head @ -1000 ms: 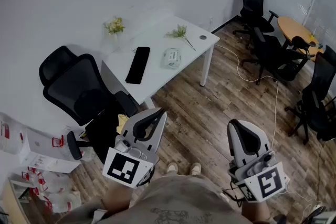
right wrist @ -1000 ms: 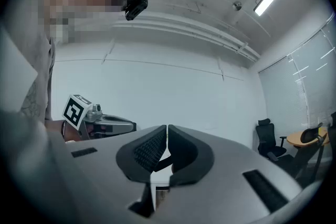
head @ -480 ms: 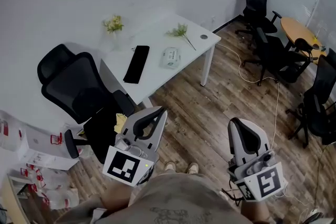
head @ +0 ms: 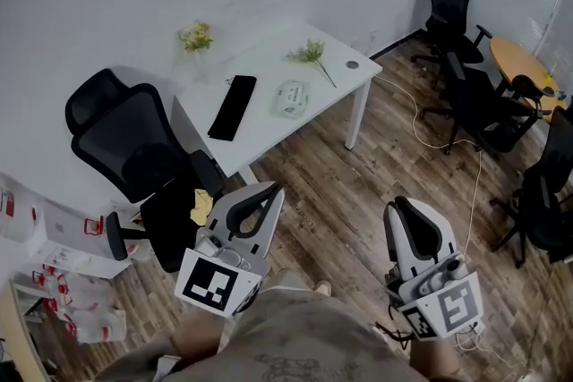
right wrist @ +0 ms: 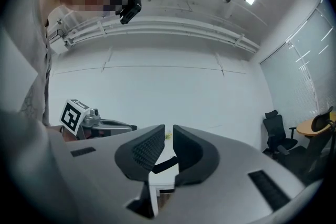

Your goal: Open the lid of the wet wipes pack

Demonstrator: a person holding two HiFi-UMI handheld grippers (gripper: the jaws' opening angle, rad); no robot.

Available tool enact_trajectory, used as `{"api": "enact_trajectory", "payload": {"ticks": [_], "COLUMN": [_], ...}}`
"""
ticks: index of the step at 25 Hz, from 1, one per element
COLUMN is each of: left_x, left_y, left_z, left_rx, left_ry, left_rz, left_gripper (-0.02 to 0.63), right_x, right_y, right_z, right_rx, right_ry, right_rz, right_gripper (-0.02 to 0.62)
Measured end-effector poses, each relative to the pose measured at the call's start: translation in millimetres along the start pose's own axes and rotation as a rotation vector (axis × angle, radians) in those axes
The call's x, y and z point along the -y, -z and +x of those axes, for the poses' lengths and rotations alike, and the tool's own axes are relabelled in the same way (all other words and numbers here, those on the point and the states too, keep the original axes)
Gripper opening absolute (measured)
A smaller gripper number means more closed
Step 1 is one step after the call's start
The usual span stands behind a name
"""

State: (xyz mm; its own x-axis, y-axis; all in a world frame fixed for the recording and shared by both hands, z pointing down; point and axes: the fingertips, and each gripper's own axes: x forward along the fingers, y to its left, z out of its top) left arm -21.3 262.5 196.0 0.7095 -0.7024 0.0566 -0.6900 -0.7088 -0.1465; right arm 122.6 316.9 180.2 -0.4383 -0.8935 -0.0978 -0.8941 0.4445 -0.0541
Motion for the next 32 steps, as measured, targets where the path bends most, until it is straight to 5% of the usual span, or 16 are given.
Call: {"api": "enact_trajectory", "payload": {"ticks": [4,18,32], "left_x": [-4,-59,-173], "left_y": [4,38,100], "left_z": [8,78,183], "left_rx": [-0.012,-0.046,-0.153], "left_ry": [-0.024,-0.047,-0.004], "left_rz": [0.003,-0.007,-0.038], "left_gripper": [0.017,0.017,0.017], "right_x": [14,64,114], "right_y": [4,47,113], "right_z": [7,86,246], "right_rx": [0.003,-0.071,-0.249], "right_ry": [0.005,-0.027,-0.067], "right_rz": [0.010,0.016,0.082], "right_gripper": [0.190,0.195,0.196]}}
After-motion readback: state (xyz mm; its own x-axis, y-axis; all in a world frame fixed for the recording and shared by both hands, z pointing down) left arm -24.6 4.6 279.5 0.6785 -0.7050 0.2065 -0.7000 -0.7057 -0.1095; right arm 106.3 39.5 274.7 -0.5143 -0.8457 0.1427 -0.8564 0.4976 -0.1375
